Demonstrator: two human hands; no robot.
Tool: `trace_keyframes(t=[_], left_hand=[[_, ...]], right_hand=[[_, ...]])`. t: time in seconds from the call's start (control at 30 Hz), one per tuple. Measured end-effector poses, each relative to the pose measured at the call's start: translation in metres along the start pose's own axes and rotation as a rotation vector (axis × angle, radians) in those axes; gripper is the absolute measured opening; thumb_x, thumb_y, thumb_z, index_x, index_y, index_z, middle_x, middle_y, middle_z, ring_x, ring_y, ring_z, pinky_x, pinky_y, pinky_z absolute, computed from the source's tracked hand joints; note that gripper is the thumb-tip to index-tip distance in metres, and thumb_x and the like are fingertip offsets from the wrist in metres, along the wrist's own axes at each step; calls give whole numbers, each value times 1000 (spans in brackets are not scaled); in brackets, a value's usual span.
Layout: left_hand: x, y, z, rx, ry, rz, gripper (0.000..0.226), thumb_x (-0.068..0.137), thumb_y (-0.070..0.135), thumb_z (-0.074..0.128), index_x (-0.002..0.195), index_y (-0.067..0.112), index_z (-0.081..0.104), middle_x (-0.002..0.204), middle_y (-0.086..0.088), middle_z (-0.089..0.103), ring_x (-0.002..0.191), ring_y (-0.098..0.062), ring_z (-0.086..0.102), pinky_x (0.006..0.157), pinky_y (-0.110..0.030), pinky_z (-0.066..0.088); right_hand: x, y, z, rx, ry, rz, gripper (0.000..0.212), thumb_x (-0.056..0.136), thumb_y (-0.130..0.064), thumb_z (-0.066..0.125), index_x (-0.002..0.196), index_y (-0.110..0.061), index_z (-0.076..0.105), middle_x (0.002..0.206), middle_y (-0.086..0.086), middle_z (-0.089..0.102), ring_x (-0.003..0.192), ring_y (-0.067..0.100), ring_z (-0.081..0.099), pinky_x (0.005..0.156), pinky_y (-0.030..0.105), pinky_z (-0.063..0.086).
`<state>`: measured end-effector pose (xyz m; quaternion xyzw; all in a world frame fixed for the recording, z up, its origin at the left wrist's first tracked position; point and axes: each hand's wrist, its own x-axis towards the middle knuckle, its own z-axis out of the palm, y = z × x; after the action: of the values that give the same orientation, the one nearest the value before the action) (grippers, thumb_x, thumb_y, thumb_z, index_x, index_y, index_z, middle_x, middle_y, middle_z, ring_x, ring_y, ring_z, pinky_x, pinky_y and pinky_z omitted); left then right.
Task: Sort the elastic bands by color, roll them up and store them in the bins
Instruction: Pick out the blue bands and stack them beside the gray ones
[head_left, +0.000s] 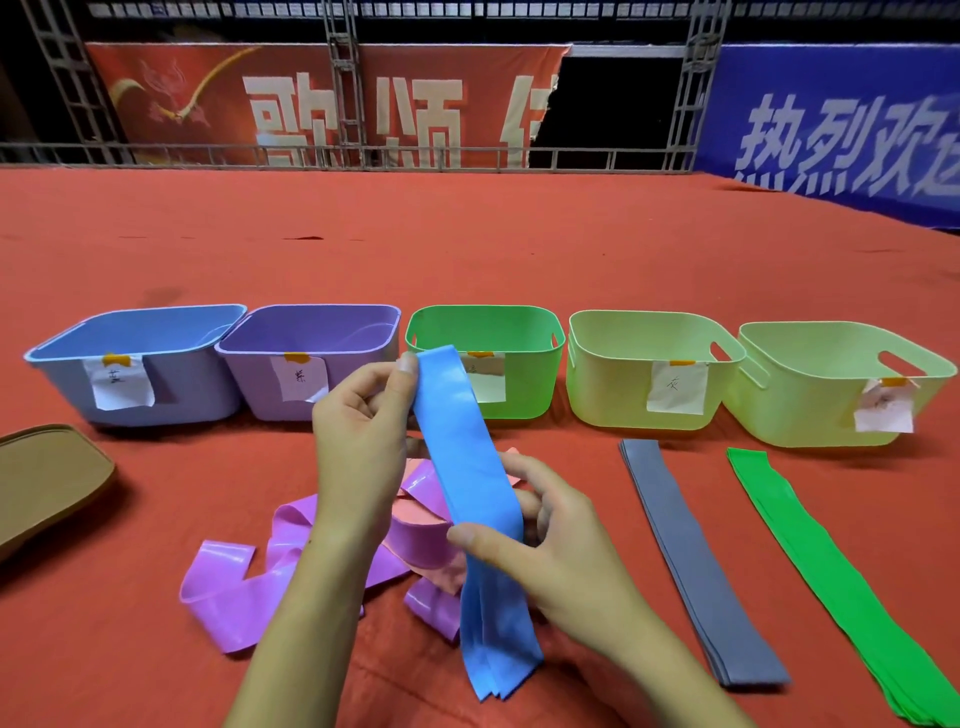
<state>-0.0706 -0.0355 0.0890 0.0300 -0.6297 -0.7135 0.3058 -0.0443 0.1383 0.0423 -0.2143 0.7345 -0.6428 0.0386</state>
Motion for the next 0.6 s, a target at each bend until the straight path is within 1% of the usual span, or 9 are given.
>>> trace_keyframes(t=[0.03,0.07,0.17,0.23,0.27,0.37,0.43,0.53,0.6], left_hand=[[0,0,1,-2,2,5,31,107,26,64,97,-1,74,73,-10,68,64,-15,68,50,-30,57],[0,-1,1,-3,3,10,31,107,26,64,97,-1,74,73,-11,68,64,-15,68,50,-30,57],[3,-3,0,-16,27,17,31,107,29,64,97,2,74,74,-12,68,65,-18,66,54,-34,60],[6,-4,-3,-40,64,17,30,107,31,64,97,4,74,75,-12,68,66,-21,67,56,-34,60],[8,-4,-5,-50,84,18,30,107,31,65,98,4,75,76,-13,68,67,-22,68,56,-34,60],[12,-5,-10,-61,122,28,30,107,30,64,101,2,75,79,-15,69,68,-23,70,55,-33,60],[14,-7,-13,-56,130,36,32,108,29,64,101,0,75,80,-17,68,69,-24,70,55,-34,60],[16,-12,-16,-40,140,39,32,108,29,64,102,-1,74,81,-17,67,69,-23,70,54,-32,59],[17,-15,-17,-44,146,34,32,108,29,64,103,-1,74,81,-17,67,70,-23,71,54,-32,59]], right_hand=[[0,1,-1,-4,-5,20,51,86,-13,88,129,-22,62,92,-5,81,78,8,72,74,26,55],[0,3,-2,-18,-11,36,49,85,-15,89,125,-22,63,96,-5,82,81,9,74,76,28,57],[-3,10,1,-139,-25,50,55,78,-34,95,123,-33,64,110,-9,79,97,15,75,89,41,60],[-6,16,4,-299,-22,55,60,74,-49,92,124,-39,61,114,-16,74,101,12,71,90,44,58],[-8,17,5,-349,-16,64,60,74,-51,89,124,-40,59,113,-17,74,99,11,70,89,45,58],[-10,19,8,-349,20,89,46,78,-41,84,116,-37,61,102,-16,74,88,9,70,82,45,58],[-11,19,10,-343,27,93,41,80,-38,81,115,-36,61,99,-16,74,84,10,69,79,44,59],[-12,20,12,-370,21,72,47,80,-44,81,120,-39,58,102,-20,74,88,7,69,80,40,58],[-13,21,11,-375,18,91,55,77,-54,83,124,-42,57,105,-22,74,91,5,70,82,39,59]])
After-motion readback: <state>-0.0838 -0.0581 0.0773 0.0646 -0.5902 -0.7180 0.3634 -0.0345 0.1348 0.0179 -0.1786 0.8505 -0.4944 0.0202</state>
